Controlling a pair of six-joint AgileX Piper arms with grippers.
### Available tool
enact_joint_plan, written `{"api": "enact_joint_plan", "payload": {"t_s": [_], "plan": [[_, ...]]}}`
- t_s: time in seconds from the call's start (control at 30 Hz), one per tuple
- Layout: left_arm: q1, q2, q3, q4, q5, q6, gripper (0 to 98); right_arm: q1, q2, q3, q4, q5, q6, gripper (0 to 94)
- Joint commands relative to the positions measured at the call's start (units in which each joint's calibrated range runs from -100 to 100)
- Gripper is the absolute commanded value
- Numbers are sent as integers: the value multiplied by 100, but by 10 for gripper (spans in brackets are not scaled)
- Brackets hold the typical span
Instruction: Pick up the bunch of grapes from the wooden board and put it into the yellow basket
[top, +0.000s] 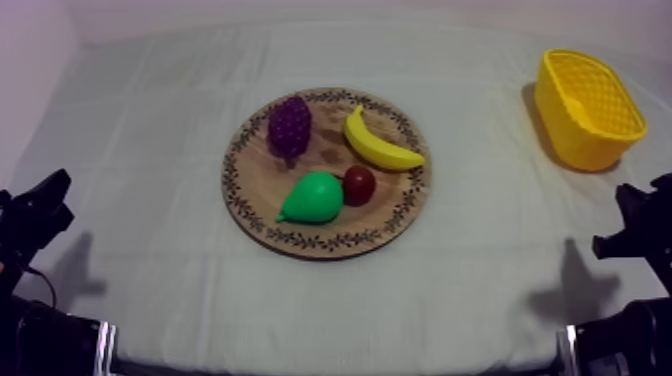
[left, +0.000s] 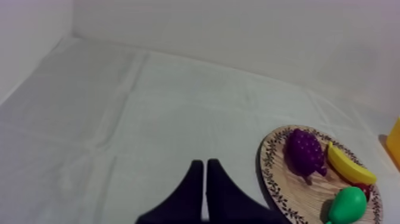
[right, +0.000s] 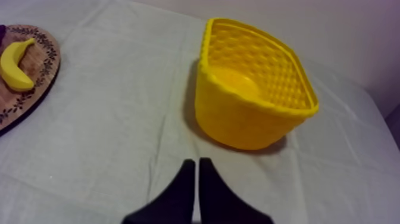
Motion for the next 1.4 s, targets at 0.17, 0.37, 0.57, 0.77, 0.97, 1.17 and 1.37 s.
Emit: {"api": "enact_joint_plan", "payload": {"t_s": [0.17,0.37,0.57,0.77,0.97,1.17,1.37], "plan": [[-1,0,-4,1,-3,2,1,-1,0,2,2,3,2,4],[-1,0,-4,1,-3,2,1,-1,0,2,2,3,11,4],[-1,0,-4,1,-3,-1,1,-38,0,-11,5,-15,-46,4],[-1,0,-4,1,-3,-2,1,-244,21,-78,150,-270,-156,4],[-1,0,-4,1,-3,-3,1,-541,447,-437,391,-604,-328,4],[-1,0,-4,1,-3,-3,1,-912,1379,-1298,586,-834,-472,5],[-1,0,-4,1,-3,-3,1,-1396,2525,-2507,788,-867,-683,5]]}}
